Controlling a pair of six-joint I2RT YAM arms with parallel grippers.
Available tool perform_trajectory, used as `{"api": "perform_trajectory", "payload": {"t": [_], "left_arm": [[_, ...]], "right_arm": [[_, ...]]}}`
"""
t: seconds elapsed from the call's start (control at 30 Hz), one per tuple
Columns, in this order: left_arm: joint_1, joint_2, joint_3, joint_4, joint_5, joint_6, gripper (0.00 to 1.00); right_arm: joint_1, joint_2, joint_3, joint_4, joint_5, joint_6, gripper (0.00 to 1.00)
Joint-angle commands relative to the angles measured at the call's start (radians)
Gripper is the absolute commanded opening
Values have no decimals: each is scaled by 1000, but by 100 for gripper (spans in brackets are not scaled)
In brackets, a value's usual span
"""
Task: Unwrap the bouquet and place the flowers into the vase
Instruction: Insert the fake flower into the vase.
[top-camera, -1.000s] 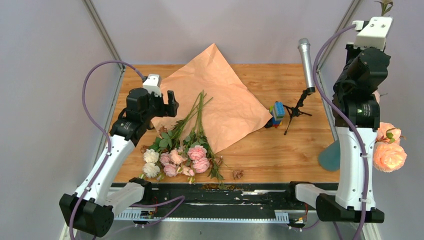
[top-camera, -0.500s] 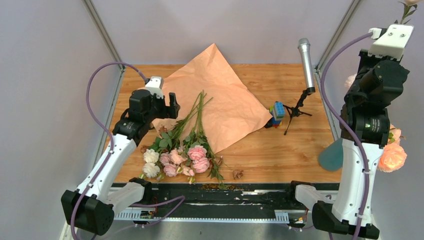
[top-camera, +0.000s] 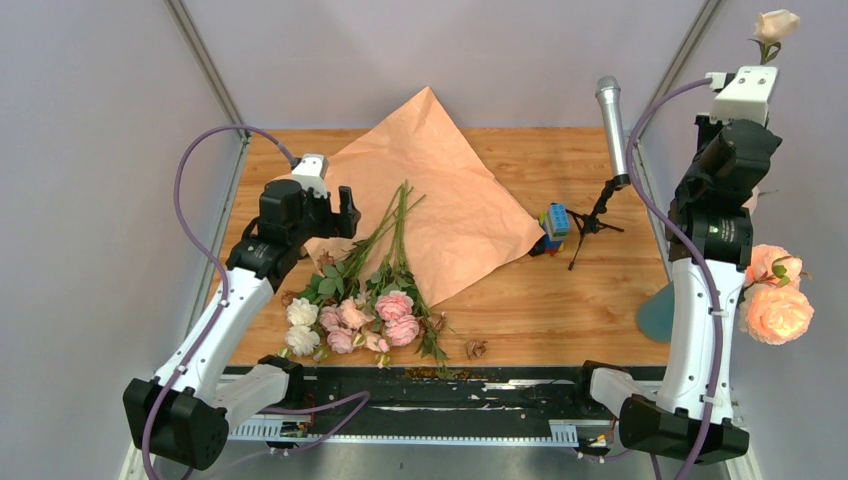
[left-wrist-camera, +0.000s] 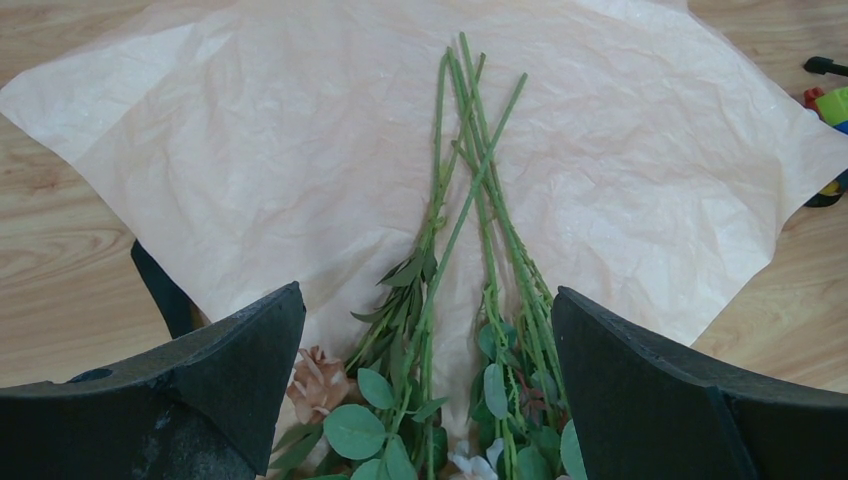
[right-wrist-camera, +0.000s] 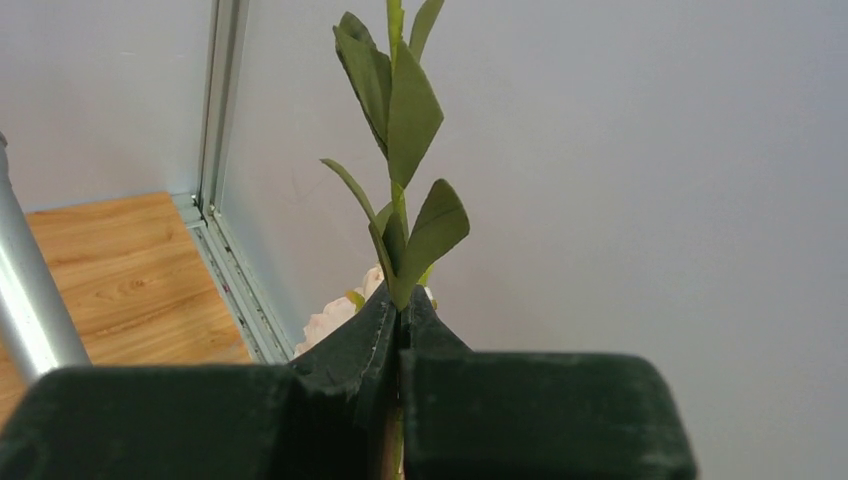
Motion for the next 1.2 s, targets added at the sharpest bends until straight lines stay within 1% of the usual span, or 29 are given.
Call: {"api": "perform_trajectory", "payload": {"t": [0.0, 0.13, 0.3, 0.43, 0.63, 0.8, 0.83, 0.87, 0.97, 1.07, 1.17], "left_arm": [[5, 2, 8, 58, 18, 11, 100], [6, 8, 2, 65, 24, 11, 100], [7, 21, 2, 72, 27, 9, 100], [8, 26, -11, 86, 33, 4, 100], [7, 39, -7, 91, 40, 4, 100], [8, 40, -8, 91, 43, 6, 100], [8, 39, -8, 90, 43, 8, 100], [8, 39, -8, 89, 44, 9, 100], [8, 39, -8, 87, 44, 12, 100], [10, 39, -10, 89, 45, 11, 100], [10, 39, -11, 90, 45, 12, 100]], "right_arm": [[-18, -46, -51, 129, -56, 6, 0], [-22, -56, -71, 167, -83, -3, 0], [-23, -44, -16, 163, -111, -23, 0], [-23, -41, -4, 164, -114, -54, 0], [-29, -33, -28, 173, -118, -74, 0], [-32, -50, -94, 173, -106, -44, 0], [-31, -55, -107, 173, -104, -37, 2], [-32, -61, -118, 173, -102, -31, 7], [-32, -74, -141, 173, -96, -17, 26], [-32, -85, -147, 173, -94, -10, 39], [-31, -99, -146, 173, -95, -7, 50]]}}
